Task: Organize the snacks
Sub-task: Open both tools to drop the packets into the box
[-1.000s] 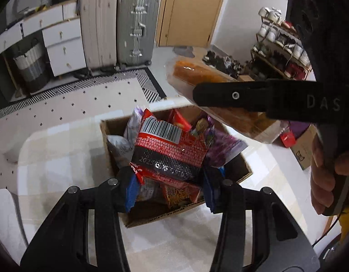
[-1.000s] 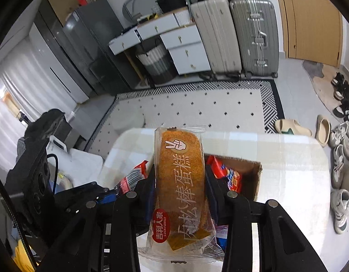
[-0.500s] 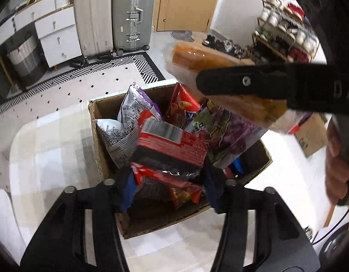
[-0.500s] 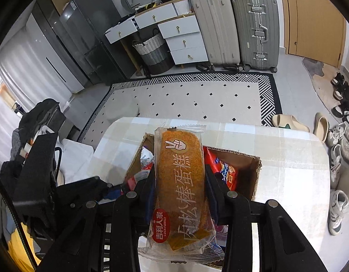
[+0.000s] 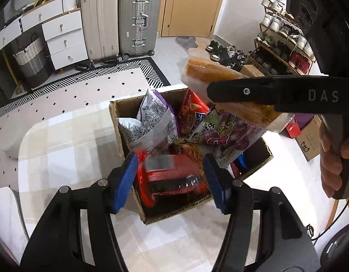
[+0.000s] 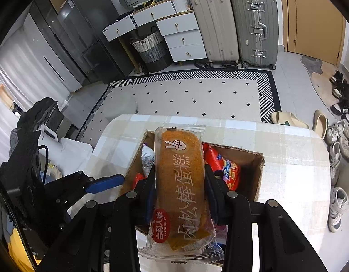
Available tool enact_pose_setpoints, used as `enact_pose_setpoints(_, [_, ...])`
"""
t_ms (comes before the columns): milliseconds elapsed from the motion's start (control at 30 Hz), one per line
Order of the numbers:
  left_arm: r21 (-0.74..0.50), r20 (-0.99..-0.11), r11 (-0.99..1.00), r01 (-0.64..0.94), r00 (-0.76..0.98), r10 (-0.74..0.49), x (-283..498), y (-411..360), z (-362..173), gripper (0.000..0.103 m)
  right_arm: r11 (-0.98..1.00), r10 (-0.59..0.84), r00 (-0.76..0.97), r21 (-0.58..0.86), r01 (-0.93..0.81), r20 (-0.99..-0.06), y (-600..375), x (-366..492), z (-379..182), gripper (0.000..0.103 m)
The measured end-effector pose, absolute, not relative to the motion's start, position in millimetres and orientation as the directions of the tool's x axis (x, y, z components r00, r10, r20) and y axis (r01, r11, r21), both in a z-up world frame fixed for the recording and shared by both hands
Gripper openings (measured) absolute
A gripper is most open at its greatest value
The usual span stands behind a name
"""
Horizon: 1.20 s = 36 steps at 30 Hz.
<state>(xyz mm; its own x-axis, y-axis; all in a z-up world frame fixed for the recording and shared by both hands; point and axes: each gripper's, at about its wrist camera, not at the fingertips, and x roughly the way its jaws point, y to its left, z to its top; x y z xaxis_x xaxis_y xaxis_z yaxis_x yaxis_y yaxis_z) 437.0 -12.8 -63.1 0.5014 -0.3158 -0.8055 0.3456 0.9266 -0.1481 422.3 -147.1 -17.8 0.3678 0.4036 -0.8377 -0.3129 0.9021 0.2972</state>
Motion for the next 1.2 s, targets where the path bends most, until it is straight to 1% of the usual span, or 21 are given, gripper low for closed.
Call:
enact_pose_setpoints(133, [-0.142,-0.798,0.929,0.342,0.516,-0.312,407,-9,-54,0.057,0.903,0.399,0.361,0.294,-0.313,-0.843,-140,421,-20,0.038])
enact_pose_setpoints(333, [-0.137,-0.792,0.931,0.339,0.527,-0.309,389,-4,-50,0.057,0.914,0.376,0.337,0.286,-0.288,-0.863,-136,426,-30,0.038])
enact_pose_setpoints(400, [-0.123,-0.784,0.937,0.328,0.547,-0.295,386,-2,-47,0.057,0.922,0.360,0.325,0.279,-0.269,-0.874,-135,427,-35,0.042])
enact_pose_setpoints(433, [-0.122,-0.779,0.938,0.324,0.554,-0.293,385,0,-45,0.060,0.923,0.360,0.323,0.283,-0.262,-0.875,-135,428,-37,0.045])
enact_pose_setpoints(467, [-0.125,-0.777,0.938,0.324,0.556,-0.296,383,0,-42,0.062,0.922,0.362,0.324,0.285,-0.261,-0.874,-135,428,-38,0.046])
enact_pose_setpoints(600, [-0.121,-0.767,0.945,0.305,0.575,-0.284,377,5,-37,0.065,0.928,0.352,0.353,0.275,-0.250,-0.867,-138,425,-33,0.048])
enact_pose_setpoints(733, [-0.124,-0.766,0.951,0.282,0.582,-0.272,370,9,-32,0.066,0.924,0.363,0.363,0.282,-0.257,-0.858,-139,417,-22,0.048])
enact_pose_setpoints(900, [-0.099,-0.758,0.956,0.277,0.601,-0.253,353,5,-20,0.067,0.925,0.364,0.403,0.277,-0.260,-0.839,-145,401,-2,0.048])
enact_pose_setpoints(1100, [-0.067,-0.727,0.961,0.269,0.646,-0.231,317,1,11,0.077,0.919,0.383,0.457,0.280,-0.278,-0.803,-155,370,35,0.048])
enact_pose_setpoints(1133, [-0.060,-0.716,0.963,0.262,0.661,-0.224,307,1,18,0.078,0.918,0.386,0.472,0.280,-0.281,-0.793,-156,361,43,0.048])
enact_pose_setpoints(1200, [-0.044,-0.703,0.967,0.250,0.681,-0.208,296,0,31,0.078,0.914,0.397,0.488,0.287,-0.287,-0.777,-160,347,55,0.054])
